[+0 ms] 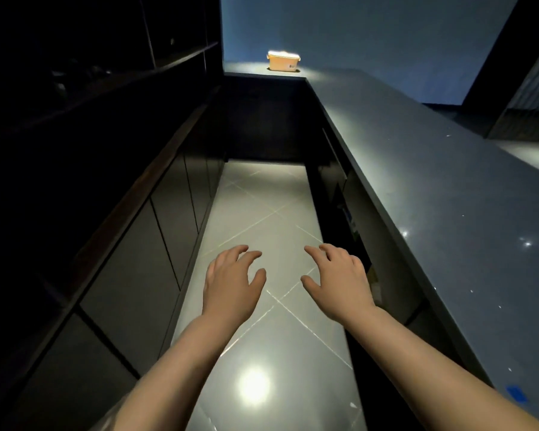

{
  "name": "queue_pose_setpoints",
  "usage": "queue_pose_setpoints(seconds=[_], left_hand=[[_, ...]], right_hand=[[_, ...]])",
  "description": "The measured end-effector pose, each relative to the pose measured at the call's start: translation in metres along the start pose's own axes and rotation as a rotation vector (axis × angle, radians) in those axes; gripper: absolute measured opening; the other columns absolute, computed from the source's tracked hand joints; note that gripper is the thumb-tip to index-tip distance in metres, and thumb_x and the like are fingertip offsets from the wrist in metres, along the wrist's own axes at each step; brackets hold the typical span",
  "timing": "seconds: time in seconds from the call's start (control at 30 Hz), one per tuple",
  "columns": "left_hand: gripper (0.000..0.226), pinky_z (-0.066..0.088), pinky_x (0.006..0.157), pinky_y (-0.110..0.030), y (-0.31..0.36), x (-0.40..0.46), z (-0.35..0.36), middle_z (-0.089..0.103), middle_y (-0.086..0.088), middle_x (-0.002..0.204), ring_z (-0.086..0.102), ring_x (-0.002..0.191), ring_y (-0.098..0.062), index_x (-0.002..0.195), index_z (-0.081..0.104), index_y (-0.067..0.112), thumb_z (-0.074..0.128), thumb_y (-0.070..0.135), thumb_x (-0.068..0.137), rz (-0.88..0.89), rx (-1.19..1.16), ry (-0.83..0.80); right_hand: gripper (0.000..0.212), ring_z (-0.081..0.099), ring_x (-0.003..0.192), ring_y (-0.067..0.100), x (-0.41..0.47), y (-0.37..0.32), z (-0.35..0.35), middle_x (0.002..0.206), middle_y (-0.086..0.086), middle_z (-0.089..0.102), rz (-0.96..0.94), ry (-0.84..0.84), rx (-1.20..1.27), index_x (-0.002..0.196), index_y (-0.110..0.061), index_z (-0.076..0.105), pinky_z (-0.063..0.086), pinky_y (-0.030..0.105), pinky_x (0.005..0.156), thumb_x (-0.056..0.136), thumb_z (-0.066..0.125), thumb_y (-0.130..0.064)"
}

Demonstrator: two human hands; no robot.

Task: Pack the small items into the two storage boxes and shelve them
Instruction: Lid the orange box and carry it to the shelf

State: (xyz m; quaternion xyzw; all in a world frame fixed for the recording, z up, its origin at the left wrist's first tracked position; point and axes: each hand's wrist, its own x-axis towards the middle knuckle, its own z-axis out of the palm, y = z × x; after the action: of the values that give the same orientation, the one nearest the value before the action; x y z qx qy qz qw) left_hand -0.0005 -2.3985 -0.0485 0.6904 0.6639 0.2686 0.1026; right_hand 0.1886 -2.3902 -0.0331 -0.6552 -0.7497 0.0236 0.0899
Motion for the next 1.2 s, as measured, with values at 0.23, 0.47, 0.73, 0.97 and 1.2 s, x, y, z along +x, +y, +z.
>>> queue_pose_setpoints(seconds=[0.23,0.47,0.73,0.97,1.2], left_hand=[[0.038,0.02,0.108,-0.031,-0.015,0.175,0.007,0.045,0.006,0.139,0.034,0.131,-0.014,0.129,0.052,0.029,0.048,0.038,0.092,0.102,0.051,-0.021],[0.039,0.021,0.107,-0.032,-0.005,0.322,0.056,0.044,0.003,0.14,0.033,0.131,-0.017,0.128,0.053,0.029,0.05,0.036,0.09,0.131,0.041,-0.024],[0.039,0.019,0.108,-0.031,0.017,0.486,0.112,0.041,0.005,0.142,0.03,0.133,-0.016,0.129,0.051,0.03,0.05,0.037,0.091,0.09,0.017,-0.04],[0.038,0.021,0.109,-0.033,-0.012,0.613,0.137,0.042,0.004,0.142,0.031,0.134,-0.016,0.13,0.052,0.028,0.049,0.035,0.092,-0.013,0.008,-0.025],[0.039,0.023,0.108,-0.034,-0.055,0.772,0.174,0.042,0.004,0.142,0.031,0.133,-0.017,0.131,0.052,0.028,0.05,0.035,0.092,-0.015,-0.004,-0.019]], right_hand=[[0.055,0.034,0.135,0.018,0.149,0.006,-0.011,0.147,-0.002,0.038,0.064,0.054,-0.023,0.144,-0.029,0.035,0.025,0.034,0.109,0.093,0.046,-0.046],[0.055,0.039,0.129,0.021,0.288,0.046,-0.004,0.143,0.0,0.042,0.087,0.091,-0.045,0.142,-0.026,0.04,0.029,0.036,0.104,0.09,0.049,-0.042],[0.055,0.036,0.132,0.019,0.457,0.112,0.003,0.144,-0.002,0.04,0.068,0.068,-0.015,0.143,-0.028,0.037,0.025,0.035,0.107,0.092,0.047,-0.043],[0.055,0.035,0.132,0.019,0.604,0.135,0.019,0.146,-0.001,0.038,0.015,0.015,0.0,0.144,-0.028,0.035,0.025,0.035,0.107,0.092,0.046,-0.044],[0.056,0.034,0.133,0.019,0.772,0.138,0.048,0.147,-0.001,0.037,0.018,0.028,-0.017,0.145,-0.028,0.034,0.026,0.034,0.108,0.093,0.045,-0.043]])
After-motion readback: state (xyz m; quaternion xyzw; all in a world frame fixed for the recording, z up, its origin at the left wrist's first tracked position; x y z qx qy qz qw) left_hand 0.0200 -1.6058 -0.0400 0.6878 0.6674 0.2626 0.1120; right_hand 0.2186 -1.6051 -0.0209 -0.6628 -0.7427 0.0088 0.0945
